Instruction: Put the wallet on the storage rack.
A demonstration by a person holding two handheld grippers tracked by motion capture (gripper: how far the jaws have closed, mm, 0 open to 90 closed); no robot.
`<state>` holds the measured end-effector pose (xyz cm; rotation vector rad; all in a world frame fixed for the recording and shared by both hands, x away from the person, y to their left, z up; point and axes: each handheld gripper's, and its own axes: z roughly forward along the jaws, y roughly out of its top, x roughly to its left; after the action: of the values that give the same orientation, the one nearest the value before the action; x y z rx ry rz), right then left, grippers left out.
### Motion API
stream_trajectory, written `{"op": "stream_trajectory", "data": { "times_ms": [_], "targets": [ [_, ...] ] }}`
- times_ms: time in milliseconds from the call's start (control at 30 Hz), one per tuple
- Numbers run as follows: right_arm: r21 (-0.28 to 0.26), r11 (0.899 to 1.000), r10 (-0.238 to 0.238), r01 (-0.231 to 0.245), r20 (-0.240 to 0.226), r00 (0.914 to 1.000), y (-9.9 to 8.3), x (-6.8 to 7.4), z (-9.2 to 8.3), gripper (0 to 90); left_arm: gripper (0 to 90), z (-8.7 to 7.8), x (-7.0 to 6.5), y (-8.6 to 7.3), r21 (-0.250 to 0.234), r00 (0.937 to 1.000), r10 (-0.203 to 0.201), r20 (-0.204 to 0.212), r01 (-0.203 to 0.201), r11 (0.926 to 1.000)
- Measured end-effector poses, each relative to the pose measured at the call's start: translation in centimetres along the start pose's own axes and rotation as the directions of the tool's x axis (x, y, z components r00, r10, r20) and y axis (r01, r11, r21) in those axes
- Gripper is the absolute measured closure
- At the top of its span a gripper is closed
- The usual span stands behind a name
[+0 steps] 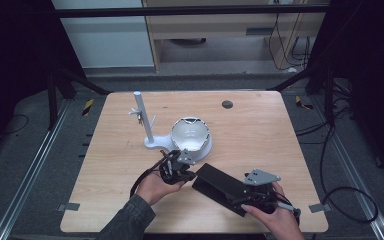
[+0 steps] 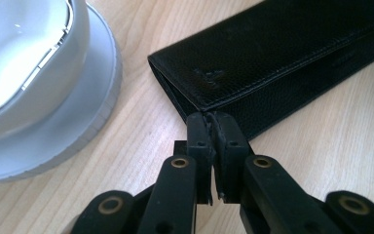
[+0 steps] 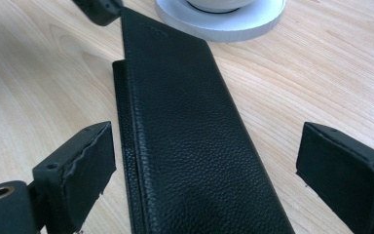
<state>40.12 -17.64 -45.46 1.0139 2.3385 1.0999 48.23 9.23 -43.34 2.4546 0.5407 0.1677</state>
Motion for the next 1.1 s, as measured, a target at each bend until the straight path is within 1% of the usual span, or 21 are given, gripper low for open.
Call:
{"op": "stream_trajectory", "data": {
  "times_ms": [100, 267, 333, 367, 433, 500, 567, 667, 767, 900, 1000, 1100],
  "targets": [
    [0.003, 1.0, 0.003, -0.003, -0.016, 0.9999, 0.2, -0.1, -0.2, 7.3, 85.9, -0.2, 0.2, 0.5, -0.01, 1.0, 0.002, 0.001, -0.002, 0.9999],
    [0.005, 1.0, 0.005, -0.005, -0.015, 0.9999, 0.3, -0.5, -0.7, 7.4, 85.7, -0.2, 0.4, 1.1, -0.012, 1.0, -0.002, 0.003, 0.002, 0.9999],
    [0.008, 1.0, 0.011, -0.011, -0.014, 0.9998, 0.3, -0.9, -1.0, 7.3, 85.6, -0.1, 0.5, 1.4, -0.008, 1.0, 0.0, 0.007, 0.0, 1.0],
    [0.011, 1.0, 0.02, -0.02, -0.011, 0.9997, 0.2, -1.4, -1.2, 7.4, 85.2, 0.0, 0.5, 1.5, -0.017, 0.9999, -0.005, 0.01, 0.006, 0.9998],
    [0.008, 1.0, 0.03, -0.03, -0.014, 0.9995, 0.2, -1.5, -1.2, 7.5, 85.0, 0.1, 0.5, 1.7, -0.014, 0.9999, -0.005, 0.012, 0.005, 0.9999],
    [0.01, 0.999, 0.043, -0.043, -0.018, 0.9989, 0.1, -2.0, -1.2, 7.5, 84.5, 0.2, 0.6, 2.1, -0.007, 1.0, 0.004, 0.007, -0.004, 1.0],
    [0.021, 0.999, 0.048, -0.047, -0.017, 0.9987, 0.1, -2.4, -1.2, 7.4, 84.0, 0.3, 0.5, 2.3, -0.012, 1.0, -0.001, 0.006, 0.001, 0.9999],
    [0.033, 0.998, 0.05, -0.049, -0.026, 0.9984, 0.2, -2.8, -1.2, 7.0, 83.9, 0.4, 0.5, 2.8, -0.011, 1.0, 0.007, 0.002, -0.007, 0.9999],
    [0.046, 0.998, 0.036, -0.035, -0.035, 0.9987, 0.4, -3.1, -1.3, 6.2, 83.6, 0.5, 0.5, 3.2, -0.021, 1.0, 0.006, 0.007, -0.006, 0.9998],
    [0.062, 0.998, 0.026, -0.023, -0.058, 0.998, 0.8, -3.3, -1.5, 7.2, 83.5, 0.9, 0.5, 3.4, -0.018, 0.9999, 0.007, 0.013, -0.006, 0.9998],
    [0.078, 0.997, 0.003, 0.001, -0.057, 0.9984, 1.2, -3.4, -1.5, 8.7, 83.3, 1.0, 0.6, 3.6, -0.016, 0.9999, 0.007, 0.008, -0.007, 0.9999],
    [0.091, 0.996, -0.011, 0.017, -0.063, 0.998, 1.6, -3.4, -1.5, 10.3, 83.0, 1.0, 0.7, 3.8, -0.023, 0.9999, 0.005, 0.01, -0.004, 0.9997]
  ]
}}
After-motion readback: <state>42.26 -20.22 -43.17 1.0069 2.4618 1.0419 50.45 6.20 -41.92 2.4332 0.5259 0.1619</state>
